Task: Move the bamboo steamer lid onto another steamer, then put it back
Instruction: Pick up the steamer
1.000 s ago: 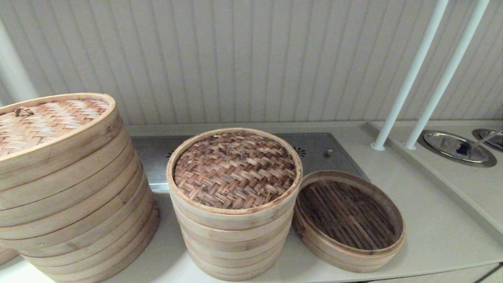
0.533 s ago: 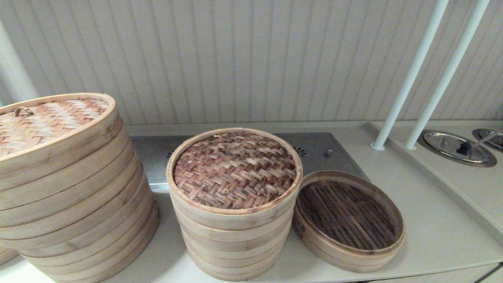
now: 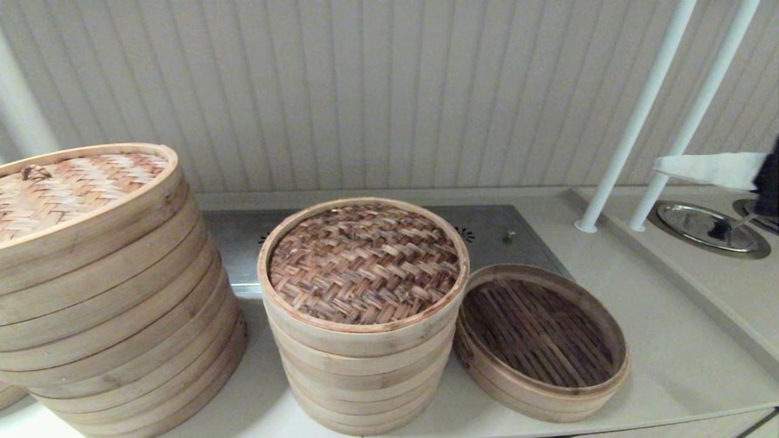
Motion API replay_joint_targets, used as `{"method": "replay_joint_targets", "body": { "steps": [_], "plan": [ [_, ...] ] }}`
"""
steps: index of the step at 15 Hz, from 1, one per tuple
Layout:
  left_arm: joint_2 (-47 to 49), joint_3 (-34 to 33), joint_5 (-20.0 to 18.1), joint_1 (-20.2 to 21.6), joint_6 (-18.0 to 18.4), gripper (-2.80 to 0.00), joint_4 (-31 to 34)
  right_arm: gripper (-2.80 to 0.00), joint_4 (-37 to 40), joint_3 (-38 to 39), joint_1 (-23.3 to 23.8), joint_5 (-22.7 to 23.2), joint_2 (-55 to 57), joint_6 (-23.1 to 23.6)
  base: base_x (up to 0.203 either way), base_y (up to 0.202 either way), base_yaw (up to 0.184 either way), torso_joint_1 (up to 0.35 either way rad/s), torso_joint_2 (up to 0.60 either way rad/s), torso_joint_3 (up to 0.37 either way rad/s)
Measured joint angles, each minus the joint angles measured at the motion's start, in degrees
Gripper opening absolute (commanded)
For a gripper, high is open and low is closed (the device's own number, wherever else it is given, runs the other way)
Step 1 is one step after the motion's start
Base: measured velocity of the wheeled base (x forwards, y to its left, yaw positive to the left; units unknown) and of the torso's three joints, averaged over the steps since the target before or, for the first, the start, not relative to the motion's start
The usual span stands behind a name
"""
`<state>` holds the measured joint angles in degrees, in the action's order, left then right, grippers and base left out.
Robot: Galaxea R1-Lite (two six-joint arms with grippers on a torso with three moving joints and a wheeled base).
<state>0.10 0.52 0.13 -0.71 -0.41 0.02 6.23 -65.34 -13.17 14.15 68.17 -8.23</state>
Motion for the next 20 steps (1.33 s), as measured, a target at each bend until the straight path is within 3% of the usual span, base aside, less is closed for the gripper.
{"method": "replay_joint_targets", "body": {
  "steps": [5, 9, 10, 20],
  "plan": [
    [0.00, 0.00, 0.00, 0.00, -0.03, -2.80, 0.00, -2.80, -0.04, -9.49, -15.16, -9.92, 14.56, -1.58, 0.000, 0.000, 0.000, 0.000, 0.00, 0.000],
    [0.00, 0.00, 0.00, 0.00, 0.00, -2.80, -0.02, -2.80, -0.12, -12.64, -23.49, -12.92, 21.93, -1.63, 0.000, 0.000, 0.000, 0.000, 0.00, 0.000],
    [0.00, 0.00, 0.02, 0.00, 0.00, -2.80, -0.02, 0.00, -0.15, -13.83, -25.11, -13.10, 23.53, -1.61, 0.000, 0.000, 0.000, 0.000, 0.00, 0.000],
    [0.00, 0.00, 0.02, 0.00, -0.03, -2.80, -0.02, 0.00, -0.76, -25.02, -34.38, -18.71, 37.35, -1.33, 0.000, 0.000, 0.000, 0.000, 0.00, 0.000]
  ]
}}
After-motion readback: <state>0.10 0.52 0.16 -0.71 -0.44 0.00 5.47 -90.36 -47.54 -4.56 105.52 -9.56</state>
